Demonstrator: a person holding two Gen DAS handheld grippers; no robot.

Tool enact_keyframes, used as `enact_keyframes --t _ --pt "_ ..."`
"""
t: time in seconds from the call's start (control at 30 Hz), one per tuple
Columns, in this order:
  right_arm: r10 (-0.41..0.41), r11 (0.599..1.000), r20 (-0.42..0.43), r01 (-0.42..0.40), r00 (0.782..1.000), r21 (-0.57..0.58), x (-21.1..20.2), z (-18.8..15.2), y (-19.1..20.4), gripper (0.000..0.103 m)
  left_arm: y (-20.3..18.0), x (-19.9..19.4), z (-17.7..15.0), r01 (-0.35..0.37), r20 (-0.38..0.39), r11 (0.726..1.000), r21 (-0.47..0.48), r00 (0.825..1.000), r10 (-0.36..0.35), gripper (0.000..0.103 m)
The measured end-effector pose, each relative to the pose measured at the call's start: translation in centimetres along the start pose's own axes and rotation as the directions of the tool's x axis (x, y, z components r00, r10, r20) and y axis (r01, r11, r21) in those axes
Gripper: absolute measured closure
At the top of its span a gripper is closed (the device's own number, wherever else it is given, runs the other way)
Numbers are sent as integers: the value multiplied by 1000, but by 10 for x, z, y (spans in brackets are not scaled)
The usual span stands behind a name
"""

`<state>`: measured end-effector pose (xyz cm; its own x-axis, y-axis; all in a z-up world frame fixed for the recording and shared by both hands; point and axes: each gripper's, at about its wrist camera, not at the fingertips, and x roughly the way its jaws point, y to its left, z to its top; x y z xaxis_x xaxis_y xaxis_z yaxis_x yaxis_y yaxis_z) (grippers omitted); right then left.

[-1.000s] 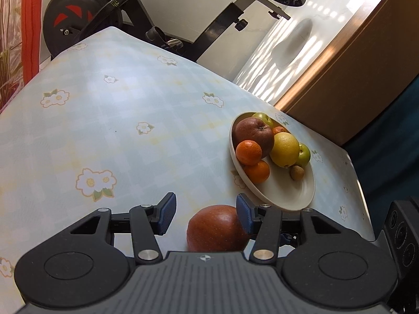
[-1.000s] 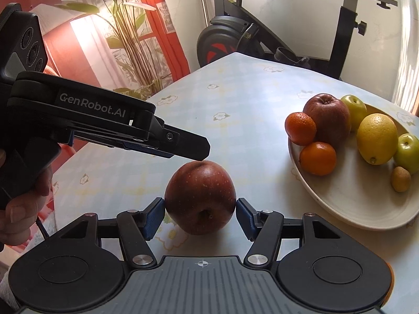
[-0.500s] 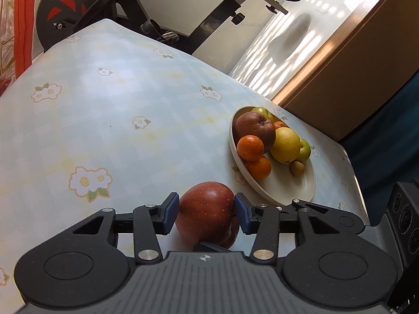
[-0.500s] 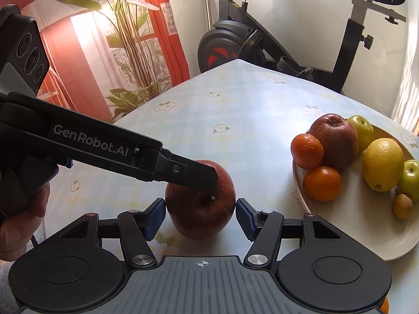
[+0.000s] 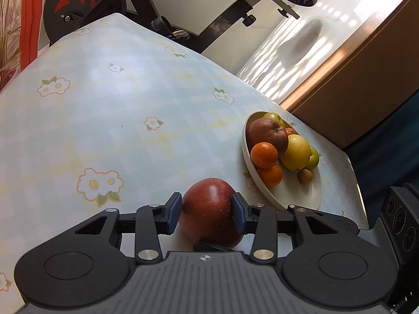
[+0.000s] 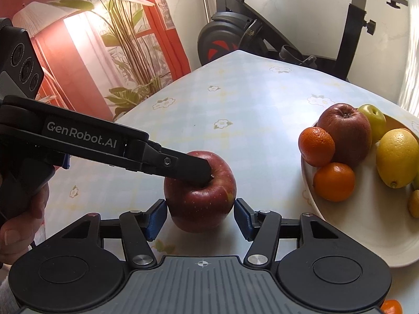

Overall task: Organize fruits
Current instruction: 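Grasp the red apple between both tools, then carry the red apple onto the plate with both tools and release it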

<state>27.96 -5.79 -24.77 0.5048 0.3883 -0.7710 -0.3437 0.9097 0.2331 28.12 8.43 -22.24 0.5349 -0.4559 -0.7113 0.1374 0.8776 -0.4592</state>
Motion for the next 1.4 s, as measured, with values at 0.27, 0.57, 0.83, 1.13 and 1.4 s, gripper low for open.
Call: enact_keyframes --t 0.27,0.57,0.83,1.13,1.4 --pt "-27 1000 74 27 997 10 -25 -9 2 51 -21 -10 2 40 11 997 66 999 -41 59" --pt "-98 994 144 91 985 53 -77 -10 -34 51 -82 1 14 97 -4 979 177 995 -98 59" --pt "-194 978 136 181 971 102 -98 -12 -76 51 -122 38 29 135 -66 965 224 990 -123 62" --pt "-245 962 117 226 963 152 -93 -8 -109 68 -130 80 32 133 -133 970 205 985 -107 64" --pt "-209 967 64 197 976 161 -85 -19 -117 59 -131 87 38 135 -136 966 222 985 -107 63"
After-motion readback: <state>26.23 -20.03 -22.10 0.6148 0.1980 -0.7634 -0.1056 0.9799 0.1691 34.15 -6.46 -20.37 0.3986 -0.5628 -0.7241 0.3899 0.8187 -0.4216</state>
